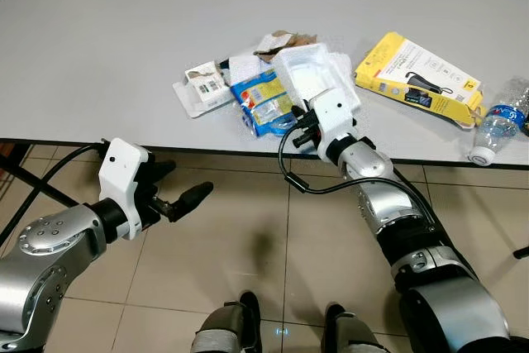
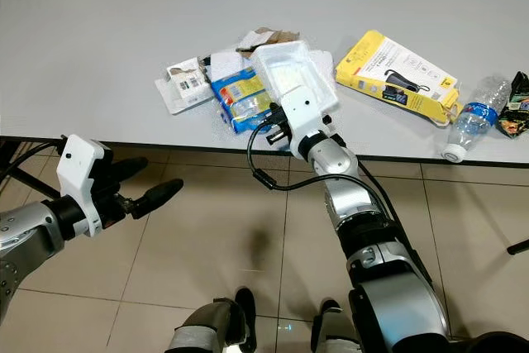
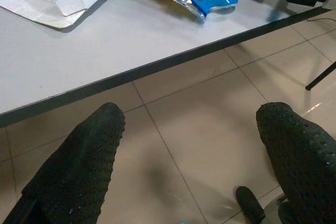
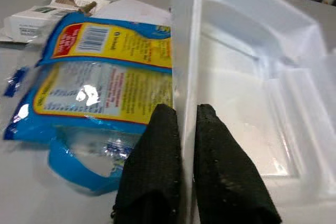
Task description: Picking trash to rubbish bin
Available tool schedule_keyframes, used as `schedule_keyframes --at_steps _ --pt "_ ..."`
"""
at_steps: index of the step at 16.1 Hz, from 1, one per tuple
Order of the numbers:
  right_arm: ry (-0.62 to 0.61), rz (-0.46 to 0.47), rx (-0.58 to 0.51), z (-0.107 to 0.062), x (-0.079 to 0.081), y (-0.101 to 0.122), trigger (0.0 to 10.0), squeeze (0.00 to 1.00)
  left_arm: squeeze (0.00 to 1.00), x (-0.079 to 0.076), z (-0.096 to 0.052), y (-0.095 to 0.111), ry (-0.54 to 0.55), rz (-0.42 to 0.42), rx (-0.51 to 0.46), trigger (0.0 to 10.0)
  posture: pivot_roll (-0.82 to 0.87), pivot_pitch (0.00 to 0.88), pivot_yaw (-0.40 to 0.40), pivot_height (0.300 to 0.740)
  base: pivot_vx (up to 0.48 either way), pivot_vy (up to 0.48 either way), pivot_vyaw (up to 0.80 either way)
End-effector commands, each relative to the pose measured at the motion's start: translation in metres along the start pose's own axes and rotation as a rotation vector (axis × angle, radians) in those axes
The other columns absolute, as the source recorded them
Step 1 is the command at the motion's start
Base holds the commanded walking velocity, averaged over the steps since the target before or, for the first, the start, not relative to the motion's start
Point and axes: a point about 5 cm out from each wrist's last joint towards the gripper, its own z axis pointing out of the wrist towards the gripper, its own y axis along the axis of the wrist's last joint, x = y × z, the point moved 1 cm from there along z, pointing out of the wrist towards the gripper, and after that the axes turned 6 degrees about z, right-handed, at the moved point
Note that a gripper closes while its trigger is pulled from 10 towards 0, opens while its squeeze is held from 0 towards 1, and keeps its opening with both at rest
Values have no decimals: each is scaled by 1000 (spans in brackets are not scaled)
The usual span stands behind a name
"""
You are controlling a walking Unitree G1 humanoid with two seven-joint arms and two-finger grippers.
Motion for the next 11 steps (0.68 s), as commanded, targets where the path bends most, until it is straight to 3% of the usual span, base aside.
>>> schedule_keyframes --at_steps 1,4,11 --pt "8 18 57 -1 4 -13 0 0 0 1 -3 -2 14 10 11 10000 60 233 118 740 0 0 0" --pt "-38 17 3 2 -3 -2 0 0 0 3 0 -1 28 17 -1 10000 51 222 109 740 0 0 0" --pt "-198 4 -175 8 -32 39 0 0 0 22 14 15 201 60 -120 10000 17 168 79 740 0 0 0"
